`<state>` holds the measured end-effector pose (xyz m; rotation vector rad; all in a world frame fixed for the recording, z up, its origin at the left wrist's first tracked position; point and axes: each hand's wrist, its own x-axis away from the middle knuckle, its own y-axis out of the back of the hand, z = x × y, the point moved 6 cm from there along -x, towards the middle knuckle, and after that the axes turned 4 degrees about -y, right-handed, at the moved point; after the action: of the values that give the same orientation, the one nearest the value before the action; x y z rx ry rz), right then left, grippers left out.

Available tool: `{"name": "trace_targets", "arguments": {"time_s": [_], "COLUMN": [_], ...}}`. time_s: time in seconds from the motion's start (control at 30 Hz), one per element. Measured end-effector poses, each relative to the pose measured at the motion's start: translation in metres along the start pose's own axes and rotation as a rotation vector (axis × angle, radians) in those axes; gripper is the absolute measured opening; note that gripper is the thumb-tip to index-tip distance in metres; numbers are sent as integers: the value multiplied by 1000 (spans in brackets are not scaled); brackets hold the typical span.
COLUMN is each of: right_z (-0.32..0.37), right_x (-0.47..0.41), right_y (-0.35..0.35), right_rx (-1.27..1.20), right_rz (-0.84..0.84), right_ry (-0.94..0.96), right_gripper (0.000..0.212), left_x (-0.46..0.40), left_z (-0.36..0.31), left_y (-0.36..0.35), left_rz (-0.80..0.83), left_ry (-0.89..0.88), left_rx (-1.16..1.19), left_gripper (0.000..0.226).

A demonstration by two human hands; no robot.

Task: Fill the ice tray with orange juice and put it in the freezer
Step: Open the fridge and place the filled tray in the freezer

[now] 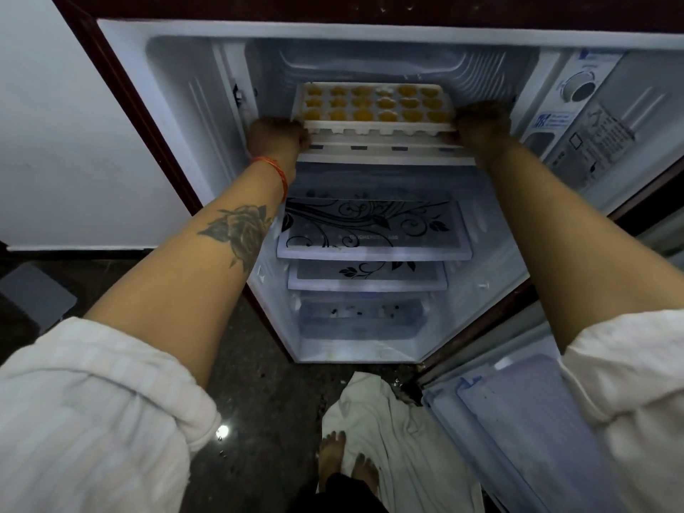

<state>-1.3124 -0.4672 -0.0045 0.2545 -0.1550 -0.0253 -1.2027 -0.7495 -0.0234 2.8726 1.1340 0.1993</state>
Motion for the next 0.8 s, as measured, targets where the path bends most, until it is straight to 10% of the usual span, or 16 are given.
{"name": "trace_targets", "arguments": {"time_s": [0.2,0.8], "right_z": [-5,-187], "right_x": [38,313], "right_y": [25,88], "right_rx": [387,588], "right_rz": [-182,-35], "right_ry": [57,172], "right_gripper": [31,43], "left_x": [58,287], "left_z": [-2,130], "left_y": [8,-9], "left_rz": [-86,619], "left_ry": [-292,-356], "left_rx": [-292,-724], "left_gripper": [44,40]}}
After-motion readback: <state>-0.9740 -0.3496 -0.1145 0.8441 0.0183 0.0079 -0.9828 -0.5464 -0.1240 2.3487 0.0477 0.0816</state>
